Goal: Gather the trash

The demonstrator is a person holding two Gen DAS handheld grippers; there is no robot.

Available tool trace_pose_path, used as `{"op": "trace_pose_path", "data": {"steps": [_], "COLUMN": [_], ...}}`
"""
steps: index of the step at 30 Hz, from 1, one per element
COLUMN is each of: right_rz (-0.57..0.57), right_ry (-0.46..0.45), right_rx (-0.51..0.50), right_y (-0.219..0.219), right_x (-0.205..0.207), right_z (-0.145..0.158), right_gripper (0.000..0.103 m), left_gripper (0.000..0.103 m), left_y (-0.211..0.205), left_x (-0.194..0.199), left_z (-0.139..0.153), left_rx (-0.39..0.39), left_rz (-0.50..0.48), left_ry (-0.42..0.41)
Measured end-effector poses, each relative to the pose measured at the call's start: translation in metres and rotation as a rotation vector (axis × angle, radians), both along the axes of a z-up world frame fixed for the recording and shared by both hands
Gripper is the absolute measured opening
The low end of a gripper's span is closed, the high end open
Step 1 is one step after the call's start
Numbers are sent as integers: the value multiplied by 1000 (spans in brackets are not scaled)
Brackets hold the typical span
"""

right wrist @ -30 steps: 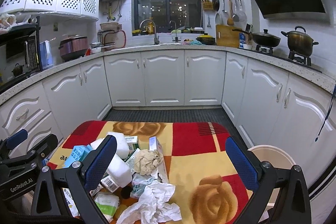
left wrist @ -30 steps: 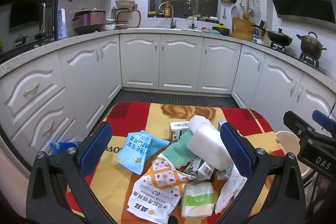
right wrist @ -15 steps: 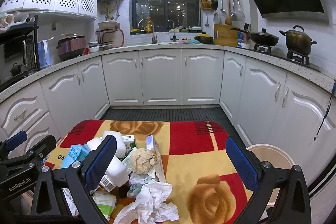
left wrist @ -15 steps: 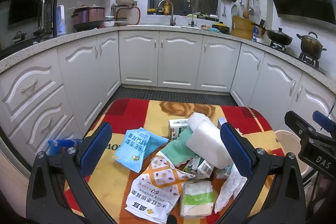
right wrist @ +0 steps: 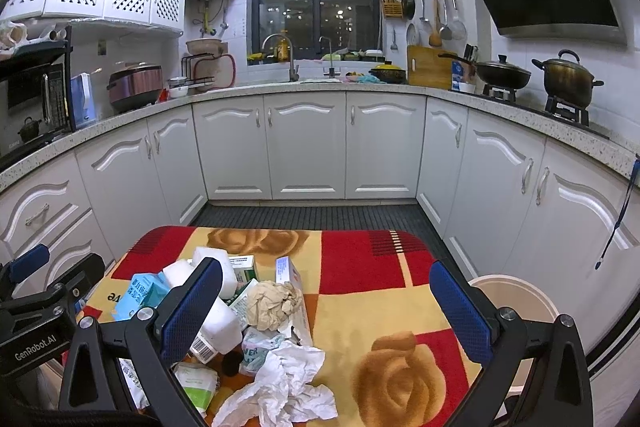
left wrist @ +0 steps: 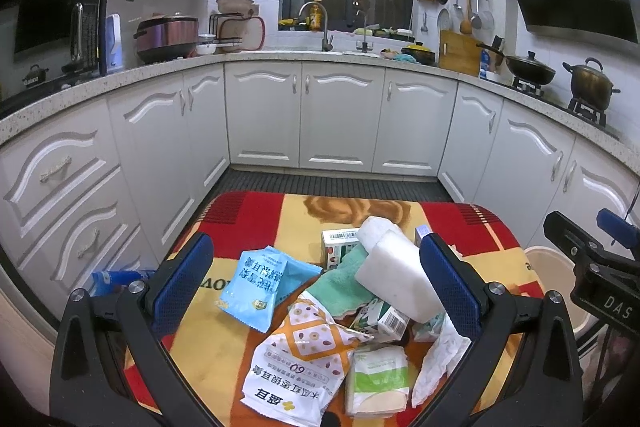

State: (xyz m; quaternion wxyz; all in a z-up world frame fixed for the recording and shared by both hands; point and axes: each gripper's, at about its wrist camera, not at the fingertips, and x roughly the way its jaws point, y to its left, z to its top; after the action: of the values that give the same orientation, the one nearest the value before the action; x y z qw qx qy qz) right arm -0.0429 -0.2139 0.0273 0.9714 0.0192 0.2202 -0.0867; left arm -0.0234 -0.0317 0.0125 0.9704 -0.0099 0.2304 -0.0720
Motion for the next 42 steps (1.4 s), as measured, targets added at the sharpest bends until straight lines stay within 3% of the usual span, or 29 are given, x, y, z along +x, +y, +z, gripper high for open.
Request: {"op": "trace_pose_path", "data": {"steps": [42], "right_rz": [16], "right_ry": [50], "right_rx": [-2], "right_y": [7], "right_x": [1], "right_z": [-10], "right_gripper": [103], "left_gripper": [103], "left_y": [-1], "left_x": [3], "left_z": [-5], "left_rx": [10], "left_rz": [-16], "left_ry": [42]}}
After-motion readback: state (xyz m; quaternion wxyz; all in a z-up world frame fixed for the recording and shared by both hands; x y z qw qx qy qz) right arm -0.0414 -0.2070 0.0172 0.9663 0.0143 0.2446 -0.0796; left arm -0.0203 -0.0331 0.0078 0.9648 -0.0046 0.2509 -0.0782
